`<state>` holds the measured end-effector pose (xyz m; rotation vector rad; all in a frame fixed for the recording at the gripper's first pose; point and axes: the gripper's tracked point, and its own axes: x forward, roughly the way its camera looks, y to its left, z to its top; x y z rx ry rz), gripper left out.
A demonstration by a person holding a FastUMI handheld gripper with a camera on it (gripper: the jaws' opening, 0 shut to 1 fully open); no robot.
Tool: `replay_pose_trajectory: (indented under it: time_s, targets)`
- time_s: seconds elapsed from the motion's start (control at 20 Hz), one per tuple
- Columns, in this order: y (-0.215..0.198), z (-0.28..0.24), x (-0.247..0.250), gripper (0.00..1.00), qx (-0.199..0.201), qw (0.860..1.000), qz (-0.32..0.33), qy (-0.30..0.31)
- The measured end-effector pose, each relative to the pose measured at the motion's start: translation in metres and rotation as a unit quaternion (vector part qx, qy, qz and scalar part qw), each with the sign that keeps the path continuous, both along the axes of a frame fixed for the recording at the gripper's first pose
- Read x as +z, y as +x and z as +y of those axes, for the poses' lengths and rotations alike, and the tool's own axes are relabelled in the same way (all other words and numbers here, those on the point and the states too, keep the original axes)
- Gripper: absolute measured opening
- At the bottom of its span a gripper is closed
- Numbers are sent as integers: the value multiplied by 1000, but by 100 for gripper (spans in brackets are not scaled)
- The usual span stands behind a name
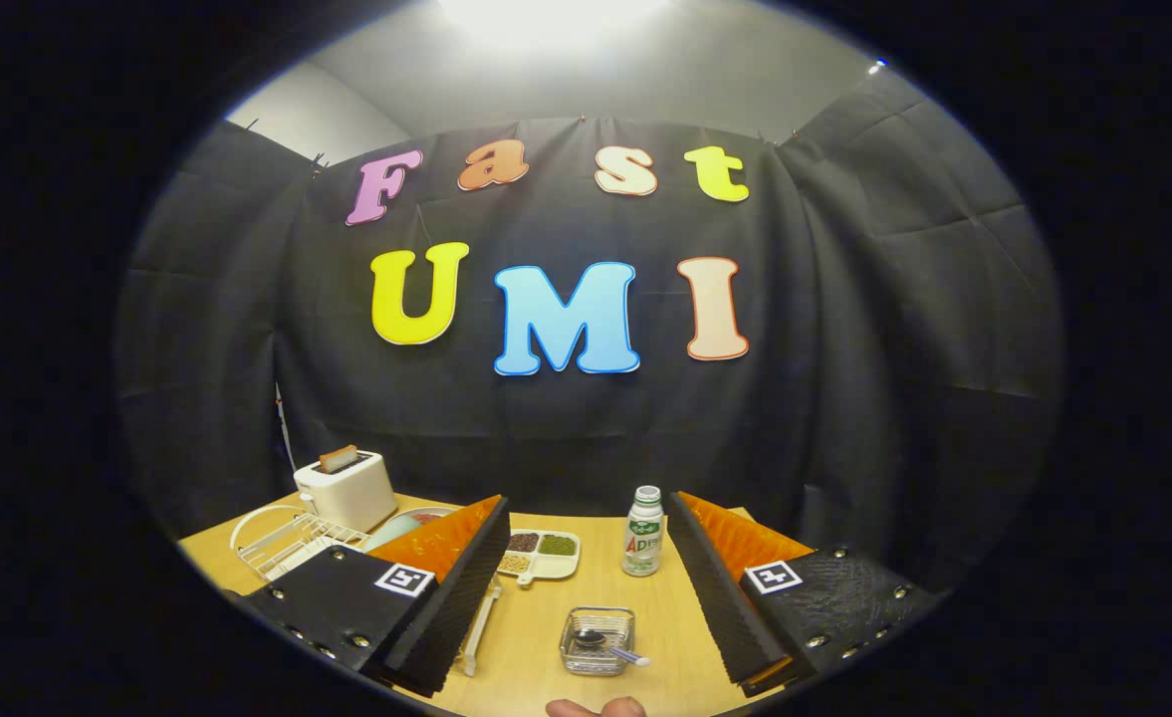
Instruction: Take the plate from the dish rack, then take the spoon from the basket and place it into the plate.
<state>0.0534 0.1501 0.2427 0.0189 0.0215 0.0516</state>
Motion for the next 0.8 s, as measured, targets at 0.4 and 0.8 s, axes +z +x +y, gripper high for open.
replay_pose_trajectory:
  time_s: [0.4, 0.8]
  targets:
    - [29, 47, -18, 98, 15, 994, 98, 37]
    - [48, 107, -45, 99, 50, 977, 205, 35]
